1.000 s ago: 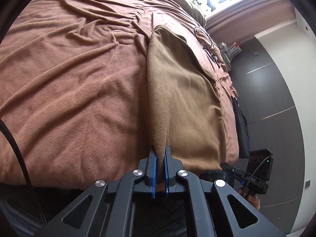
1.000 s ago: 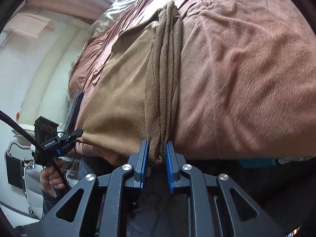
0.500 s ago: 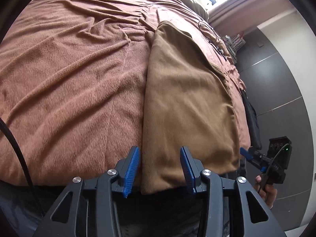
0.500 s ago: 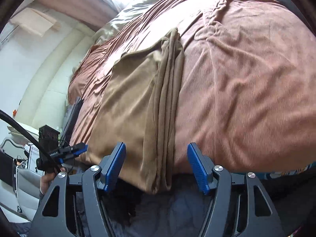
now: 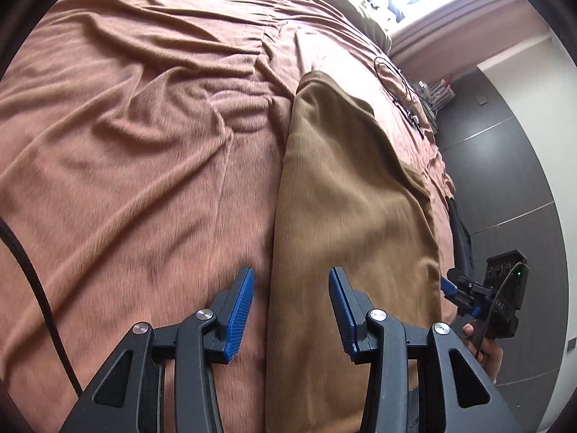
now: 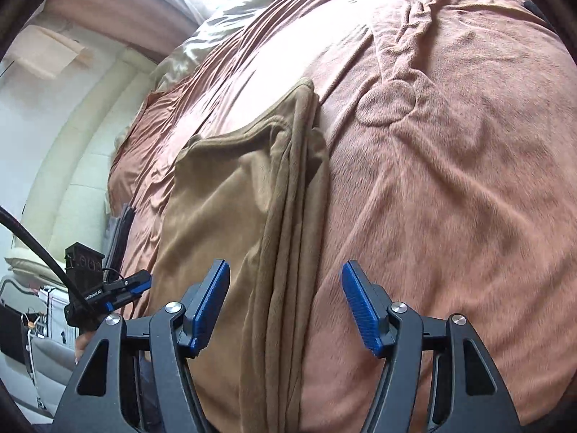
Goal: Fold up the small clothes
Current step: 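Grasp the end of the folded shirt with both grippers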
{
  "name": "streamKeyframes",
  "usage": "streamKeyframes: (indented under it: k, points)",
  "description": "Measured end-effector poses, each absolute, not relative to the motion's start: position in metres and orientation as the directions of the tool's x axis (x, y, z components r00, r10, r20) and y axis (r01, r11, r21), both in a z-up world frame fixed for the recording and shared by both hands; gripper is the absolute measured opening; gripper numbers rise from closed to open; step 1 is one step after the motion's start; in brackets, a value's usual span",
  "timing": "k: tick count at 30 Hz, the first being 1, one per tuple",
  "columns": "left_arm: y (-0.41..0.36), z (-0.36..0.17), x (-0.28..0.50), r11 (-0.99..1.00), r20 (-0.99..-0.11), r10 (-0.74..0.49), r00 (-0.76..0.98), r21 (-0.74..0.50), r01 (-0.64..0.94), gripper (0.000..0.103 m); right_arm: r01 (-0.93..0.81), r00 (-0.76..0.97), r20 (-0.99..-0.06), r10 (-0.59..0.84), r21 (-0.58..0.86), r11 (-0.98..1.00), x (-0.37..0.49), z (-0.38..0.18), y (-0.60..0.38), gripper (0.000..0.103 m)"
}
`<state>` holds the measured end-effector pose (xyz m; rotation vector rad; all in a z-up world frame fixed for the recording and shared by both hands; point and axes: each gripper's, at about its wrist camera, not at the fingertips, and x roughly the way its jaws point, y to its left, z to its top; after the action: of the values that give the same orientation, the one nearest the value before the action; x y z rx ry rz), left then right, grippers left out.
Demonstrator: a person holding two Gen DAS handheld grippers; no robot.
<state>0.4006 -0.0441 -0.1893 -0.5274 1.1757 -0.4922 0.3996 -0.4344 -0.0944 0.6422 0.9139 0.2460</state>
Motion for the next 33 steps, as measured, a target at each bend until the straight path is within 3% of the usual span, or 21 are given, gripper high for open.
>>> streamKeyframes:
  k: [15, 23, 25, 29, 33]
  points:
    - [-0.068, -0.191, 0.493, 0.773, -0.727, -0.628, 0.278, -0.625, 0.110, 0.043, 0.079, 0.582, -0.642, 0.499, 0.655, 0.751, 0.464, -0.116, -0.427, 0.063]
    - [-0.080, -0.190, 0.525, 0.765, -0.718, -0.638, 0.277, -0.632, 0.124, 0.041, 0.100, 0.579, -0.661, 0.477, 0.639, 0.763, 0.477, -0.117, -0.426, 0.038]
    - [-0.083, -0.190, 0.533, 0.765, -0.719, -0.638, 0.276, -0.632, 0.125, 0.038, 0.114, 0.573, -0.678, 0.460, 0.621, 0.775, 0.478, -0.115, -0.424, 0.025]
    - [-0.089, -0.194, 0.548, 0.764, -0.720, -0.638, 0.271, -0.636, 0.109, 0.029, 0.100, 0.576, -0.690, 0.439, 0.593, 0.799, 0.473, -0.101, -0.418, 0.017]
    - [-0.092, -0.201, 0.558, 0.765, -0.725, -0.633, 0.270, -0.639, 0.078, 0.027, 0.059, 0.593, -0.666, 0.453, 0.597, 0.800, 0.468, -0.091, -0.412, 0.016]
